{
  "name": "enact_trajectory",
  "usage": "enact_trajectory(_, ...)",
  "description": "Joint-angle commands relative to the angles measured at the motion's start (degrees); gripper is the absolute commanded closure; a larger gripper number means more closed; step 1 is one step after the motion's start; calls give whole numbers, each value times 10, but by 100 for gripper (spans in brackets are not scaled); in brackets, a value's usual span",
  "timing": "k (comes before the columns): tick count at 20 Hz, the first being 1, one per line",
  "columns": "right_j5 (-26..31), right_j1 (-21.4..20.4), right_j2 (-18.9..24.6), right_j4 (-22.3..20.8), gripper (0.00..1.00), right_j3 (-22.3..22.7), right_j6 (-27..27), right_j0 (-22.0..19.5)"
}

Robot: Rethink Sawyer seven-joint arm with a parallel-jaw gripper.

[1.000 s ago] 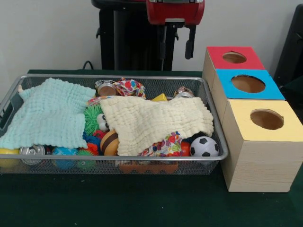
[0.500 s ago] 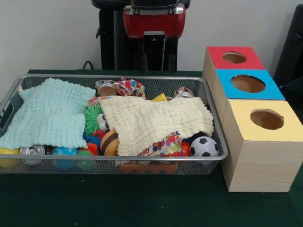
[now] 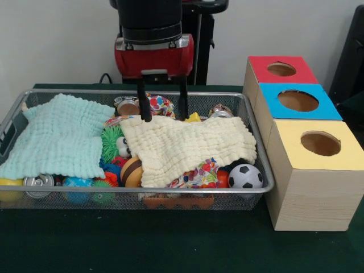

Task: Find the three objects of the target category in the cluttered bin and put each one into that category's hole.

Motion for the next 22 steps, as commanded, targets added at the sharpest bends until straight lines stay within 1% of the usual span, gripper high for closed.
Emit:
enact_trajectory(1, 31, 60, 65, -49, 0, -57, -94, -23)
enact_trajectory(6, 7, 102, 79, -68, 0, -71, -86, -30)
enact_trajectory(10, -3, 102, 82, -78, 0, -65, -69, -30)
enact_trajectory(13, -21, 108, 87, -88, 0, -47, -58, -31)
enact_trajectory(15, -23, 119, 90, -99, 0, -45, -63, -32)
enact_trajectory(18, -12, 130, 92, -116, 0, -50, -74, -27)
enact_trajectory(22, -39, 133, 96, -127, 0, -30, -48, -22)
